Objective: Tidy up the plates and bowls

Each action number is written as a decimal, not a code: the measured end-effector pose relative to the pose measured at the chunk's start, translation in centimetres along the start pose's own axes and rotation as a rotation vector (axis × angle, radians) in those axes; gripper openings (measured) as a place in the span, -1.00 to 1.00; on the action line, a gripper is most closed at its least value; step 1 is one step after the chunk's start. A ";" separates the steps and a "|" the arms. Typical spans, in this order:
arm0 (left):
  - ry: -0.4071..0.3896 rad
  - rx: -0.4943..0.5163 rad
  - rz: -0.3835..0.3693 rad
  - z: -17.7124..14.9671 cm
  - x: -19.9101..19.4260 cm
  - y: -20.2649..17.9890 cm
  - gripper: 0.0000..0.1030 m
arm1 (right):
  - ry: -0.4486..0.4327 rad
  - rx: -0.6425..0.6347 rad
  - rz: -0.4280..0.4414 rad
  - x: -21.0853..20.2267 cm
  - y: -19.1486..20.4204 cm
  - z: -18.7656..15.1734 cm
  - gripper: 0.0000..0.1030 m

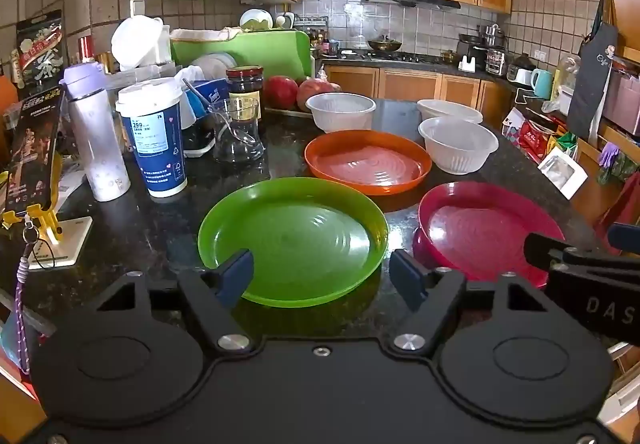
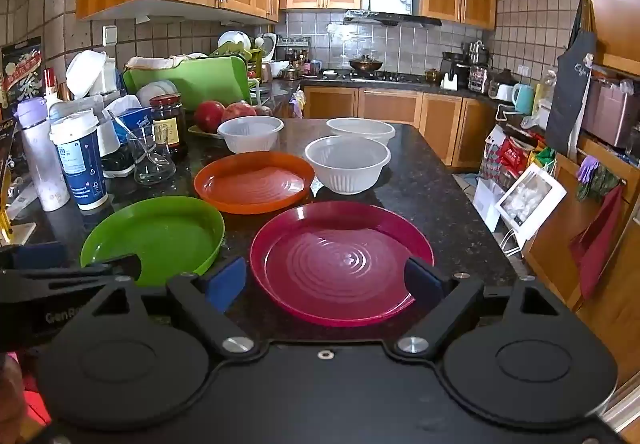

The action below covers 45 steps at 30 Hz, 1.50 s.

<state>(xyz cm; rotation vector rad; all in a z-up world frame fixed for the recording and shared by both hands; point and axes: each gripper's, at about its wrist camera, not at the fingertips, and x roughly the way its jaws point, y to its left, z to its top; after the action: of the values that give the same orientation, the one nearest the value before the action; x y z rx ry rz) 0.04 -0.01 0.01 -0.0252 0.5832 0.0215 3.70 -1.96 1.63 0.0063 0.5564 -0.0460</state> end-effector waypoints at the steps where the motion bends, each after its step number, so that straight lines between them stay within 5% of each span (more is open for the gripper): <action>1: -0.002 0.000 0.006 0.0 0.0 0.0 0.44 | 0.010 0.006 0.007 0.0 0.0 0.0 0.76; 45: -0.025 0.018 -0.010 -0.6 -1.1 0.1 0.45 | 0.055 0.021 -0.051 0.6 0.7 -0.4 0.77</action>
<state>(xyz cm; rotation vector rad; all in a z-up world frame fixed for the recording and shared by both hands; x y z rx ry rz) -1.20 0.01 0.05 -0.0103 0.5578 0.0072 4.09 -1.30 0.96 0.0141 0.6108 -0.1019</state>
